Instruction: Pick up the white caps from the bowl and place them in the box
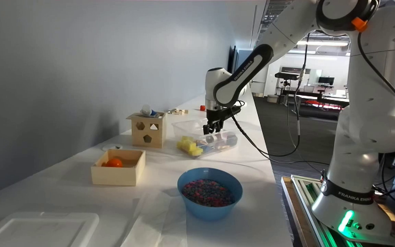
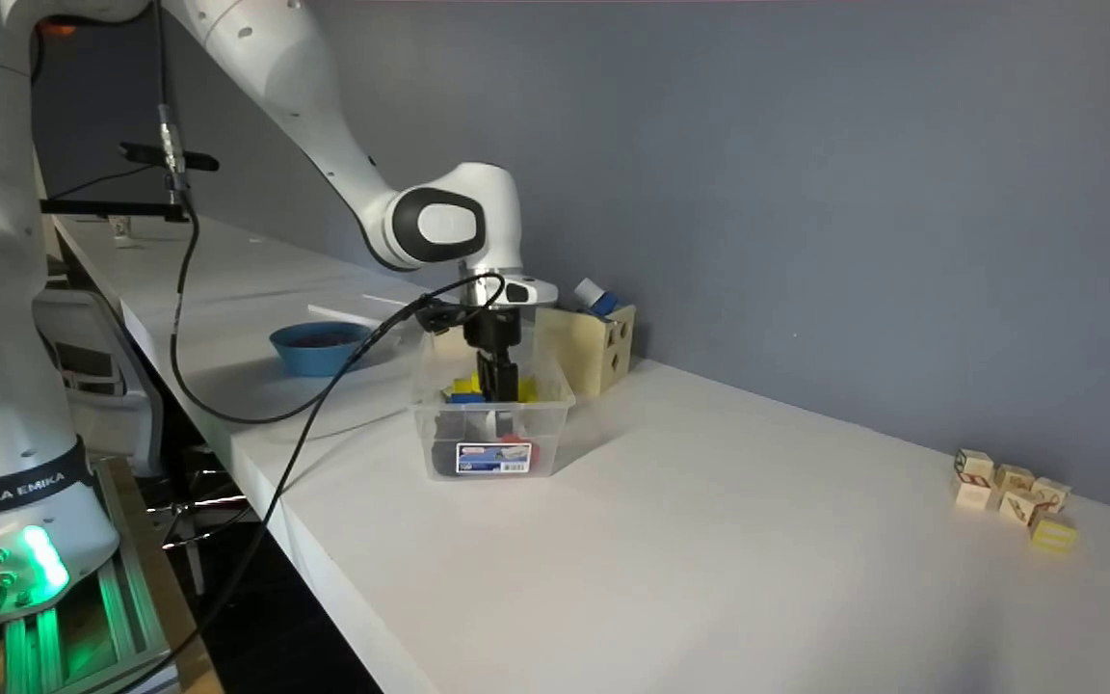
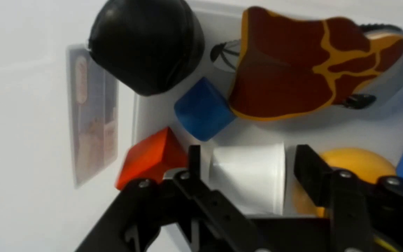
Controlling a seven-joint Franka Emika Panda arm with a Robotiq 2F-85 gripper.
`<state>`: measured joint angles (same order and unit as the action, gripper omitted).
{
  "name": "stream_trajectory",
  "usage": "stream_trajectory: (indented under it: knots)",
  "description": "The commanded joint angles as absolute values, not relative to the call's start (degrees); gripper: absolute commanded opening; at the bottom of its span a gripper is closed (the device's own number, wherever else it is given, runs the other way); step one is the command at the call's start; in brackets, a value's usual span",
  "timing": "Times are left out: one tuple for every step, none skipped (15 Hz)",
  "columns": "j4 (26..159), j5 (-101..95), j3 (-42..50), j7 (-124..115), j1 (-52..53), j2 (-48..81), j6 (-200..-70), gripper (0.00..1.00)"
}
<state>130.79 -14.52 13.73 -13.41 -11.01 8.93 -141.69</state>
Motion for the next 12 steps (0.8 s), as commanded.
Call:
stream_trajectory:
  knots:
    - [131.4, -11.8, 13.0, -9.3, -11.2, 10.2, -146.5, 0.39]
    - [131.3, -11.5, 12.9, -8.8, -11.2, 10.6, -147.3, 0.33]
    - [131.3, -11.1, 12.8, -8.1, -11.2, 10.5, -148.0, 0.28]
    - [131.2, -10.8, 12.8, -7.6, -11.2, 10.5, -148.2, 0.27]
    - [131.4, -10.2, 12.8, -7.2, -11.3, 9.7, -147.7, 0.26]
    - [131.8, -9.2, 12.6, -6.0, -11.5, 8.7, -147.9, 0.25]
    - [132.5, -8.2, 12.6, -5.1, -11.7, 7.2, -148.2, 0.25]
    - [133.2, -5.4, 12.3, -2.4, -12.3, 5.4, -148.3, 0.24]
    - [133.4, -2.9, 12.0, -0.2, -12.8, 4.3, -148.5, 0.24]
    - [133.5, 0.8, 11.7, 2.9, -13.2, 3.1, -148.3, 0.24]
    - [133.6, 5.1, 11.4, 6.2, -13.7, 2.0, -148.5, 0.24]
    - [133.3, 9.4, 11.2, 10.0, -14.0, 0.9, -148.2, 0.24]
